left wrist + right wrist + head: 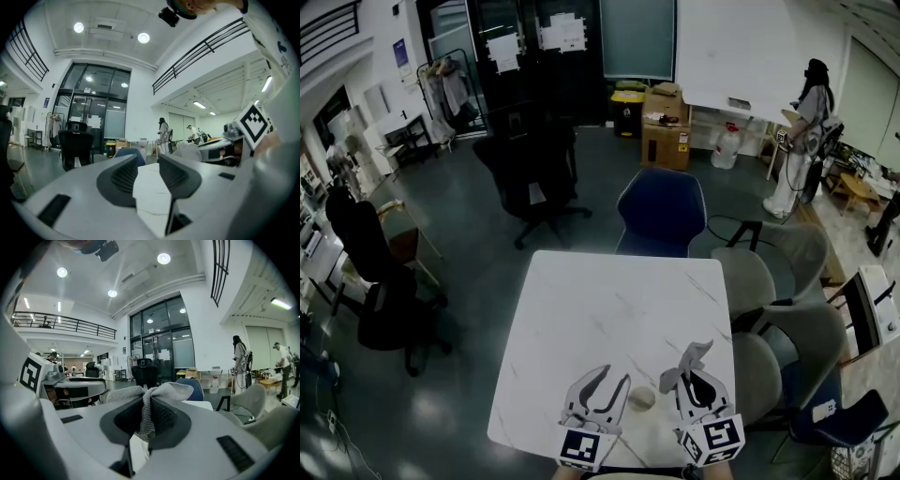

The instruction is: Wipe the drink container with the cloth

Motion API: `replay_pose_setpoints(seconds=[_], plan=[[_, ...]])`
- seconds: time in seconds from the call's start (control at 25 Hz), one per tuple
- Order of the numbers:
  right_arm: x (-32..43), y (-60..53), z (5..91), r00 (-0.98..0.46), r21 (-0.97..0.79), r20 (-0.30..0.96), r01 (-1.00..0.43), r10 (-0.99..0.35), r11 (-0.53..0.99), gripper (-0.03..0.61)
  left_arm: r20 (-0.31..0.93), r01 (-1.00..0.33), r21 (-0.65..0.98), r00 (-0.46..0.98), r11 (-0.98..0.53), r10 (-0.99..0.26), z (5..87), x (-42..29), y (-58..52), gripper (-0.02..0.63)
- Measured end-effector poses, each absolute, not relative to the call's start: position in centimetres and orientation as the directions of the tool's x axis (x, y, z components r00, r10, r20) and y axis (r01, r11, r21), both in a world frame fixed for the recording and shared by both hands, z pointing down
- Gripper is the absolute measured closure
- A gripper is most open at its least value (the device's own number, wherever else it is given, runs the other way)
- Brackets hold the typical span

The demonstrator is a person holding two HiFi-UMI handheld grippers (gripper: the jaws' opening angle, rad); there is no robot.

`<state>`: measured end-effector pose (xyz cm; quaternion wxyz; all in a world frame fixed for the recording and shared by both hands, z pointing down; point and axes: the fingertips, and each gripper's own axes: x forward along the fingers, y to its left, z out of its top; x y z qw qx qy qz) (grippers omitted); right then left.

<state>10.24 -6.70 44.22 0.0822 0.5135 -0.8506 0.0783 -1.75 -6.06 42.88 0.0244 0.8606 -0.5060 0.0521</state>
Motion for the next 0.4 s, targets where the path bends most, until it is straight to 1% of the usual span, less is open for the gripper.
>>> replay_pose_setpoints(seconds=[0.4], plan=[[10.46, -6.52, 43.82, -0.444, -0.042, 0.211, -0.894, -0.871, 0.446, 0.531, 0.114, -0.870, -0.019, 0.487, -0.492, -0.866, 42.96, -1.50, -5.88, 0.469]])
